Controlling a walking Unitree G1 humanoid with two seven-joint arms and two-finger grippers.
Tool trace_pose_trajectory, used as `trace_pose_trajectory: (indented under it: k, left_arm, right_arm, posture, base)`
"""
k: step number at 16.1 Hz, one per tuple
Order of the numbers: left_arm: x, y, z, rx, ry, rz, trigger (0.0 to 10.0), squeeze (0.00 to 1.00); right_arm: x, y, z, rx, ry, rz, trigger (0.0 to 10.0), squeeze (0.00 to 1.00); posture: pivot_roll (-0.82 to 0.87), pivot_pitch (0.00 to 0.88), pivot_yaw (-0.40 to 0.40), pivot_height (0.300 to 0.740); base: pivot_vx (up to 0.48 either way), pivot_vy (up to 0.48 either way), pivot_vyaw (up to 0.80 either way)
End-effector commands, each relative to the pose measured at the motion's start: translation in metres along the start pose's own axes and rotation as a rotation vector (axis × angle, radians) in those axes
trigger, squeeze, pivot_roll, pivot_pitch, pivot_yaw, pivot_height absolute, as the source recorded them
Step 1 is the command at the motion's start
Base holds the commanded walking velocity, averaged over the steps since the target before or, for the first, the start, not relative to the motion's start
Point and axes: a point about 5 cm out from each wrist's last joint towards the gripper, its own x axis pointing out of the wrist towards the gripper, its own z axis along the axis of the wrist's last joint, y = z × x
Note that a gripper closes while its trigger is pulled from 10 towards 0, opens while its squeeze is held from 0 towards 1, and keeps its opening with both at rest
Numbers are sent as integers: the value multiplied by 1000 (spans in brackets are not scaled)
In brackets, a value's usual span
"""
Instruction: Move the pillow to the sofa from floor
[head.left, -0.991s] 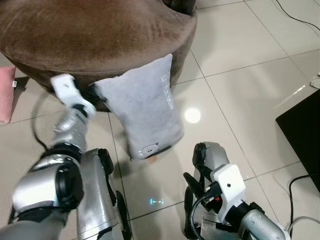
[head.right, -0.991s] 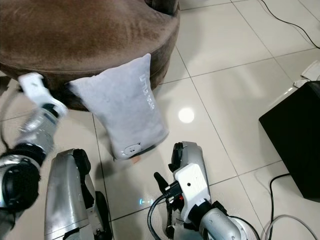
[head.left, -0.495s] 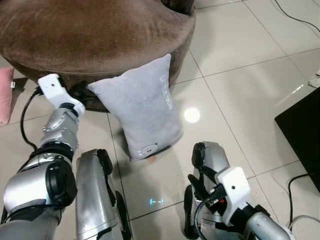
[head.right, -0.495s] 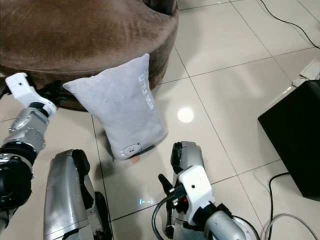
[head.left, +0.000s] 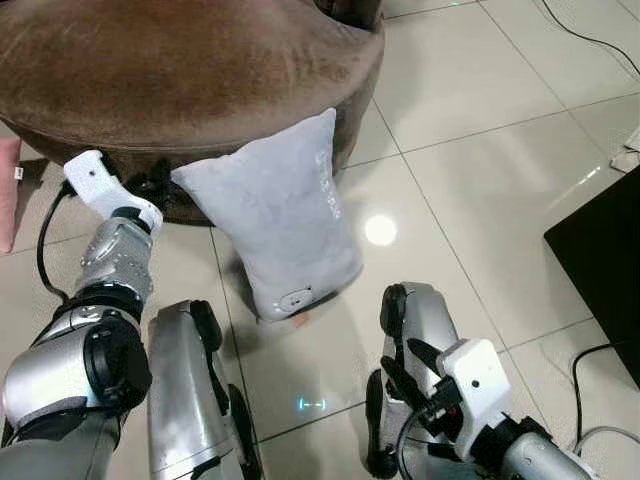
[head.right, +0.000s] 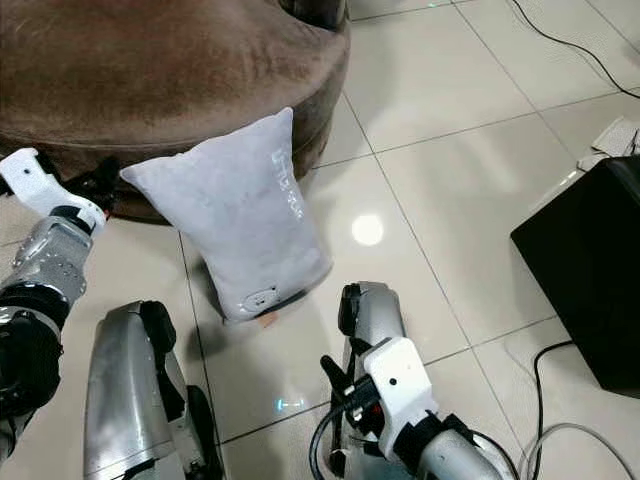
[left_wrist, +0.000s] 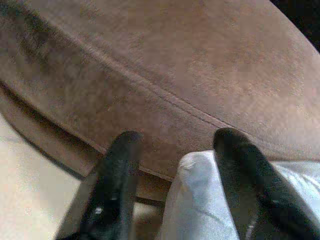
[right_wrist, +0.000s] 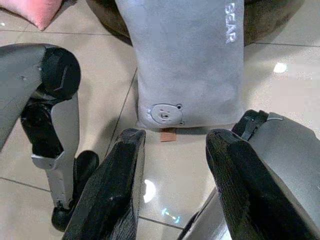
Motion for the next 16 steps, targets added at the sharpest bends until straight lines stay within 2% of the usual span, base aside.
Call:
trace_pose_trajectory:
  k: [1,2,3,5,6,9,12,14,15,16]
  left_arm:
    - [0,1,-4,-47,26,24,10000,1000]
    - [-1,2,-6,-68,35,37,10000,1000]
    - [-1,3,-9,-85,48,59,10000,0]
    - [-2,4,-14,-118,69,58,10000,0]
    - [-3,-1,-21,-112,111,8,10000,0]
    - [-1,-7,-22,-102,122,-27,10000,0]
    - [0,-18,-24,-108,142,-120,10000,0]
    - [0,-19,-24,-101,139,-127,10000,0]
    - [1,-18,-22,-100,130,-117,9333,0]
    - [1,-18,-21,-105,123,-111,6667,0]
  right_arm:
    - [-5,1,-2,10,20,5,10000,0]
    - [-6,1,-3,7,23,9,10000,0]
    - [-6,1,-3,5,27,12,10000,0]
    - [-6,2,-3,5,27,14,10000,0]
    - [-6,2,-2,6,25,14,10000,0]
    - [-6,2,-3,7,29,14,10000,0]
    - [-6,3,-3,9,29,14,10000,0]
    - [-6,3,-3,11,28,13,10000,0]
    - [-6,3,-3,12,28,12,10000,0]
    - [-6,3,-3,13,28,12,10000,0]
  posture:
    - [-152,297,-59,419]
    - [-151,299,-60,419]
    - [-152,300,-60,419]
    - [-154,294,-59,419]
    - [-153,291,-60,419]
    - [-153,297,-60,419]
    - [-152,296,-61,419]
    - [-151,297,-59,419]
    - [-152,297,-59,419]
    - [-152,297,-59,419]
  base:
    - [0,0,0]
    - [0,0,0]
    - [0,0,0]
    - [0,0,0]
    - [0,0,0]
    - [0,0,0]
    - [0,0,0]
    - [0,0,0]
    - [0,0,0]
    - [0,0,0]
